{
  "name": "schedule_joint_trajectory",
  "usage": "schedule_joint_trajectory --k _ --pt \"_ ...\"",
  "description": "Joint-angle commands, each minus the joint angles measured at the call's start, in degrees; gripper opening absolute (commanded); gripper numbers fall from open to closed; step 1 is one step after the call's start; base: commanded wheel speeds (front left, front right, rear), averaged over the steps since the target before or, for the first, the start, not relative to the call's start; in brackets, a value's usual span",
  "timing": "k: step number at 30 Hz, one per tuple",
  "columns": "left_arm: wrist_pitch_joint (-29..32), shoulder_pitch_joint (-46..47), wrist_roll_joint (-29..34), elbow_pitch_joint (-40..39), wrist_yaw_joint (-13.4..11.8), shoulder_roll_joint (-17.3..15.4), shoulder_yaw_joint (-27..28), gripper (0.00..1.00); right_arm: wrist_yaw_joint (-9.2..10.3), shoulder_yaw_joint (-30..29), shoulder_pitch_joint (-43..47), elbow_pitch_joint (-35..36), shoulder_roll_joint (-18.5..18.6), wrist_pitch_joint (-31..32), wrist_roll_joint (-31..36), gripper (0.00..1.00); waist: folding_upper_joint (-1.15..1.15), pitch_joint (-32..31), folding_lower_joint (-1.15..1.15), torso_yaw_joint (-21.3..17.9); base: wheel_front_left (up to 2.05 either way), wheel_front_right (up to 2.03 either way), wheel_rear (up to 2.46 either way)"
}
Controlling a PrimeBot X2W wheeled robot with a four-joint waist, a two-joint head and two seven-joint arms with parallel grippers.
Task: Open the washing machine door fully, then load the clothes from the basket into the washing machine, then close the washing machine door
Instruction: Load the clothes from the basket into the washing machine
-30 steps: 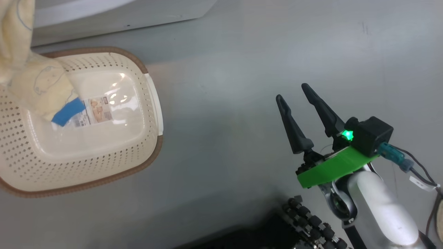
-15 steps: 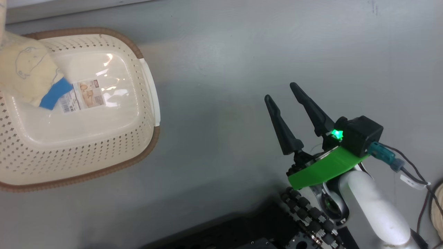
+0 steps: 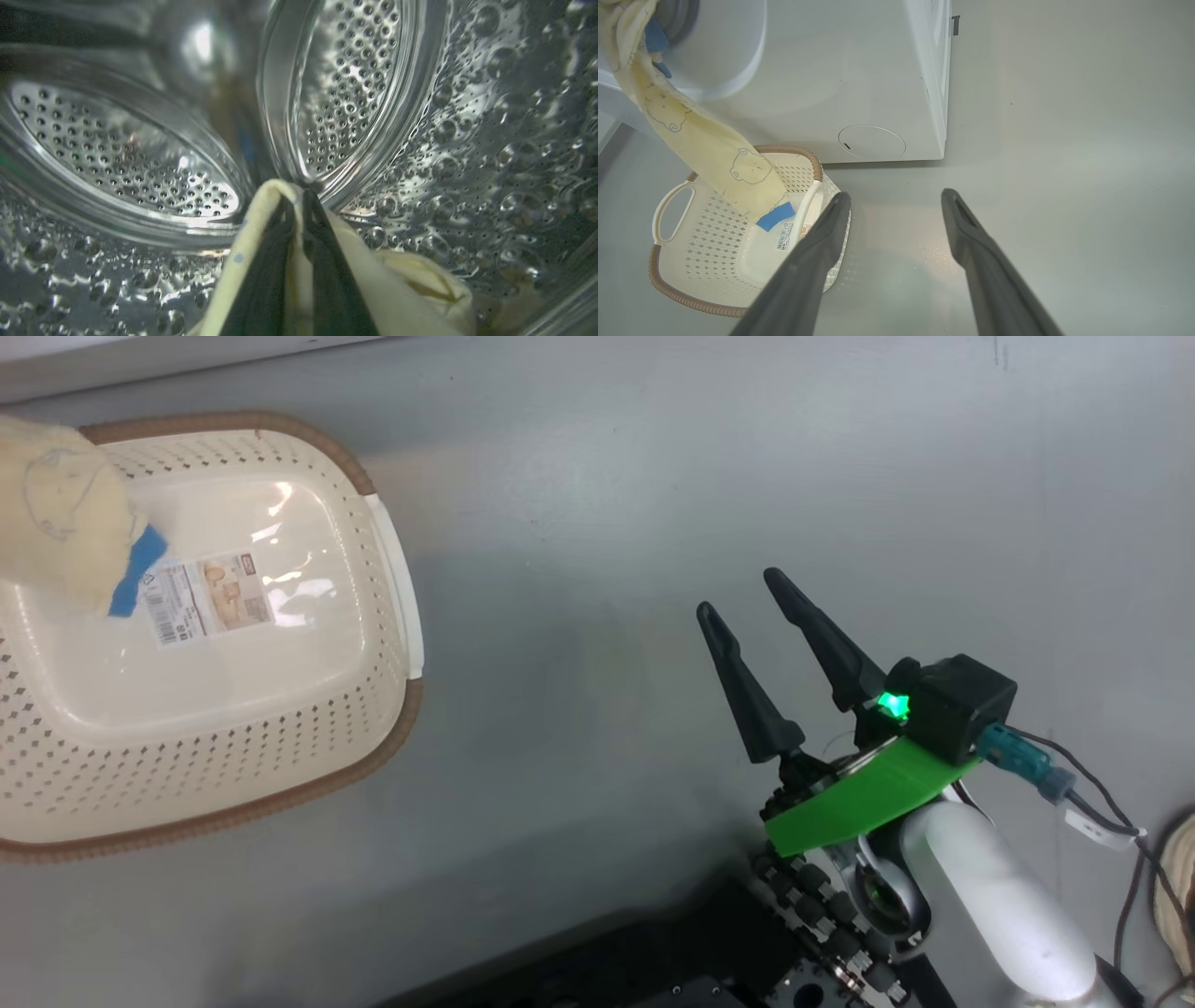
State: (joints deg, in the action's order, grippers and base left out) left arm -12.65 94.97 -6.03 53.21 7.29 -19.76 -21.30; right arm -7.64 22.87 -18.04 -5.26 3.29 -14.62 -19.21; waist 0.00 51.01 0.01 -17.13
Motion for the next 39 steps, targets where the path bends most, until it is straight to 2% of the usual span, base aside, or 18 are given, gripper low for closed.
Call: schedule_joint_trajectory --k 1,5,8,9,10,11,16,25,34,39 --pt "-1.5 4.2 0.8 -3.9 -0.6 -1.9 0.1 0.00 0.15 1.2 1.7 1.2 -0.2 -0.4 -0.3 1.00 0.00 -0.1 -0.01 -0.1 0.00 0.00 0.00" --pt "-2.3 4.0 2.5 -11.6 -1.1 -2.9 -0.8 0.00 0.15 1.4 1.5 1.1 -0.3 -0.4 -0.5 1.00 0.00 0.1 -0.01 -0.5 0.00 0.00 0.00" --pt "-2.3 1.5 1.3 -12.2 -1.4 -3.4 0.4 0.00 0.15 1.4 1.3 0.8 -0.3 -0.4 -0.7 1.00 0.00 -0.2 -0.01 -0.6 0.00 0.00 0.00" --pt "-2.3 0.5 0.3 -10.7 -1.6 -3.1 1.0 0.45 0.15 1.4 1.3 0.6 -0.3 -0.4 -0.7 1.00 0.00 -0.5 -0.01 -0.4 0.00 0.00 0.00" --pt "-2.3 0.5 0.3 -10.7 -1.6 -3.1 1.0 0.45 0.15 1.4 1.3 0.6 -0.3 -0.4 -0.7 1.00 0.00 -0.5 -0.01 -0.4 0.00 0.00 0.00" --pt "-2.3 0.2 0.2 -10.4 -1.7 -3.0 1.2 1.00 0.15 1.3 1.3 0.6 -0.3 -0.4 -0.6 1.00 0.00 -0.6 -0.01 -0.3 0.00 0.00 0.00" --pt "-2.3 -1.3 -2.0 -6.2 -2.1 -2.3 2.7 1.00 0.15 0.7 1.1 0.5 -0.3 -0.4 -0.4 1.00 0.00 -1.6 -0.01 0.5 0.00 0.00 0.00" --pt "-2.3 -4.5 -3.9 -3.5 -2.3 -0.9 3.7 1.00 0.15 -0.4 0.2 0.5 0.0 -0.4 -0.1 1.00 0.00 -3.9 -0.01 2.5 0.00 0.00 0.00" --pt "-2.3 -10.8 -4.9 -5.4 -3.2 1.2 4.0 1.00 0.15 -2.1 -0.7 0.2 0.5 -0.4 0.1 1.00 0.00 -7.7 -0.01 4.7 0.00 0.00 0.00" --pt "-2.3 -15.3 -6.0 -6.0 -2.9 1.7 4.6 1.00 0.15 -2.7 -0.7 -0.2 0.7 -0.4 0.1 1.00 0.00 -10.8 -0.01 5.9 0.00 0.00 0.00"
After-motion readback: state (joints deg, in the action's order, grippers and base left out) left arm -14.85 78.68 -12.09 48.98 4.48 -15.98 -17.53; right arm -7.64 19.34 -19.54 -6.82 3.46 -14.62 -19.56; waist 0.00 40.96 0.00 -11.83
